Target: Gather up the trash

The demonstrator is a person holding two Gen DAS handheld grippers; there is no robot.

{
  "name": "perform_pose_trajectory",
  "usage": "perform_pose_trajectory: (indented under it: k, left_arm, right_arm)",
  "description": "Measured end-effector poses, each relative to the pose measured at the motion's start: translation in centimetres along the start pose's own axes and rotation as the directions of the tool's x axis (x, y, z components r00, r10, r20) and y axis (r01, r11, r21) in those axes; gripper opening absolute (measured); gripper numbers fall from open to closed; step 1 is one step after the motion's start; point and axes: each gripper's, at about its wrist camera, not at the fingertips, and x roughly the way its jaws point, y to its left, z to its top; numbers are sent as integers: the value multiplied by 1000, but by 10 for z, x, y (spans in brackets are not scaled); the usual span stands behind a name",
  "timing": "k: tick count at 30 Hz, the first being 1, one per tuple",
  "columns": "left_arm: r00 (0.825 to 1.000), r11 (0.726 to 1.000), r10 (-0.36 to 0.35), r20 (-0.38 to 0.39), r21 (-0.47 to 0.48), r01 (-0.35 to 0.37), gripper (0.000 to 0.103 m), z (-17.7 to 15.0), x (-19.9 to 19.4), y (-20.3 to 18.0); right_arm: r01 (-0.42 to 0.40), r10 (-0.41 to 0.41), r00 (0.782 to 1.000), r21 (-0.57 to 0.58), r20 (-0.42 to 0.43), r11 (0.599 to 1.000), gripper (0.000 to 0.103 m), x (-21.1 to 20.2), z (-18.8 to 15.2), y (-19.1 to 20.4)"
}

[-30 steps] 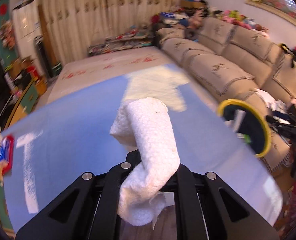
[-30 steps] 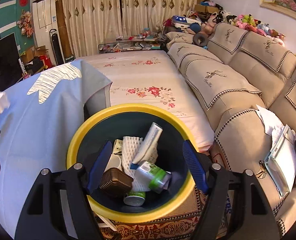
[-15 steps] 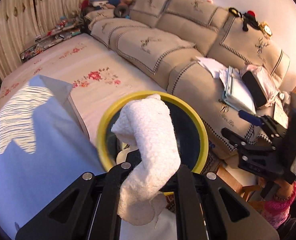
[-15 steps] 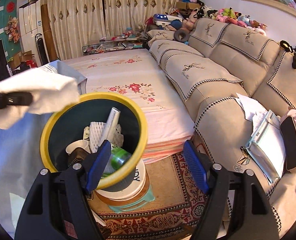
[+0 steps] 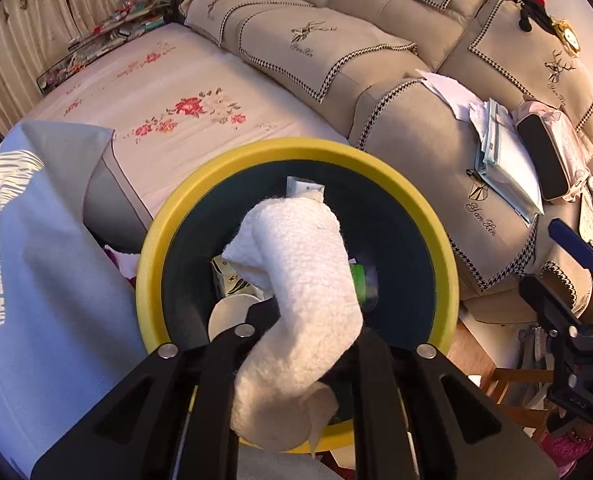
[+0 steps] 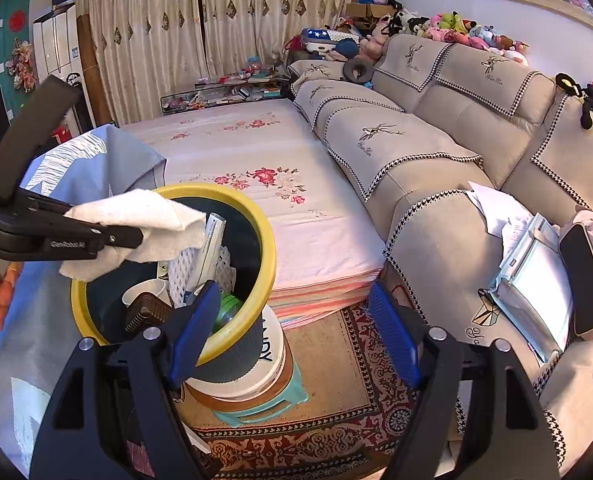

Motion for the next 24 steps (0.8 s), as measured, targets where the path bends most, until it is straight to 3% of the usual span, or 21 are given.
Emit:
perform_pose_trajectory:
  k: [2, 4, 6, 10, 13, 15, 17, 20, 21, 24]
  left_arm:
    - [1000, 1000, 16, -12, -7, -17, 19, -1, 7, 1]
    - [999, 999, 31, -40, -17, -32, 56, -1, 14, 5]
    - [997, 998, 54, -59, -39, -56, 70, -4, 16, 12]
    - [995, 992, 50, -82, -108, -58, 77, -15, 0, 29]
    - [996, 988, 77, 46, -140, -69, 79, -31, -50, 38]
    - [982, 986, 113, 155, -140, -91, 88, -44, -89, 39]
    - [934, 980, 164, 317, -163, -117, 93, -70, -142, 43]
    - [834, 957, 272, 480, -230, -180, 98, -120, -208, 51]
    - [795, 941, 325, 513, -256, -219, 98, -143, -229, 53]
    - [732, 901, 427, 532, -322, -292, 98, -198, -275, 67]
  right_arm:
    - [1, -1, 1000, -2, -3, 1000, 74, 0, 0, 1]
    - [2, -2, 1000, -1, -4, 1000, 74, -1, 1, 2]
    - [-1, 1, 1000, 1, -2, 1000, 74, -4, 0, 3]
    - [-8, 8, 1000, 1, 8, 1000, 75, -11, -2, 6]
    - [-20, 20, 1000, 1, 14, 1000, 77, -19, -6, 9]
    - [-27, 27, 999, 1, 18, 1000, 78, -26, -10, 12]
    - [-41, 41, 999, 4, 24, 999, 80, -33, -13, 16]
    - [-69, 68, 997, 7, 43, 998, 83, -46, -16, 26]
    - [-84, 83, 995, 5, 52, 996, 84, -53, -17, 31]
    - [-108, 109, 991, -13, 72, 994, 94, -73, -21, 47]
